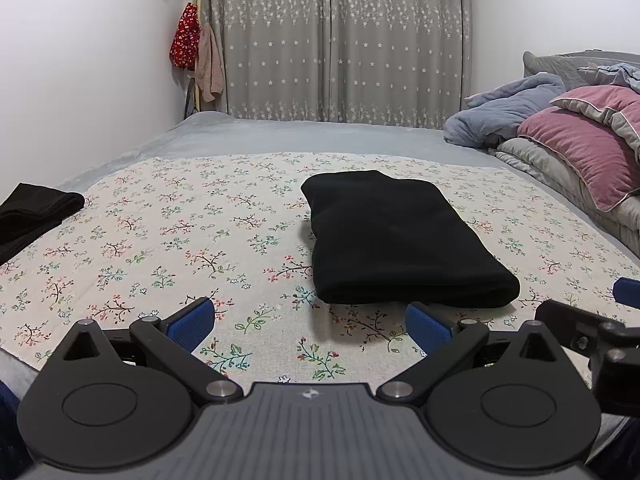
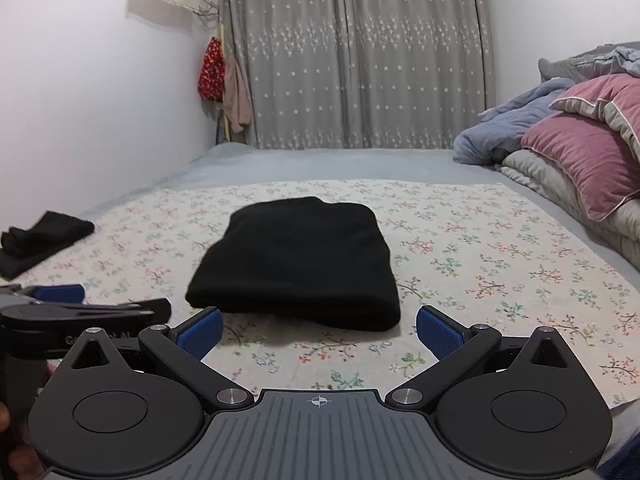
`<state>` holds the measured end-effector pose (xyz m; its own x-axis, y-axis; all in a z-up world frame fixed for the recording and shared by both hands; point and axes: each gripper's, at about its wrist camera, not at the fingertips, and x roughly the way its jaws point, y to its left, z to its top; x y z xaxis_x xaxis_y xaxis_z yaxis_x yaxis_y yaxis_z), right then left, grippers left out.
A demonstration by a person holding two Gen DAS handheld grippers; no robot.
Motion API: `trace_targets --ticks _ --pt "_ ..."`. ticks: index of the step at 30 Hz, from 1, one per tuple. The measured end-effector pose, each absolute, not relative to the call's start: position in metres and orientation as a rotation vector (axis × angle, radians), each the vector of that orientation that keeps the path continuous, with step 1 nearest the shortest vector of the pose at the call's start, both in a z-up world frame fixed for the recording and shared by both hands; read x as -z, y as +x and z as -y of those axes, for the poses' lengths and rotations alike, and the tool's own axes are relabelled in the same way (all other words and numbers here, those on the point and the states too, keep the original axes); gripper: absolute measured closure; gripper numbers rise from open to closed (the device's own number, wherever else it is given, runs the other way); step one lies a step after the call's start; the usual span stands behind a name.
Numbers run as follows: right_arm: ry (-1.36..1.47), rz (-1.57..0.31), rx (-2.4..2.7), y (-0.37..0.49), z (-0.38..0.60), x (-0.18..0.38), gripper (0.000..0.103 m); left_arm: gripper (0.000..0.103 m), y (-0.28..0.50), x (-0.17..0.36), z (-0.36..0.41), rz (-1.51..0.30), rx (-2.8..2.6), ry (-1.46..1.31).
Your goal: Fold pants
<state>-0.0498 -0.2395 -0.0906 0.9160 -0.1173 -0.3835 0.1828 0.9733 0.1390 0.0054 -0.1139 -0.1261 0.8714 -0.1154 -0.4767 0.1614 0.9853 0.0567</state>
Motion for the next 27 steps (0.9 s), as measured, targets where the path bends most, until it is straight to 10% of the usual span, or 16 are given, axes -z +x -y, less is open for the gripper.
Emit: trace_targets --ticks 27 --pt "0.172 -0.426 0.191 -0.047 0.245 0.101 0.0 0.002 0.007 0.133 0.122 -0.506 0.147 0.12"
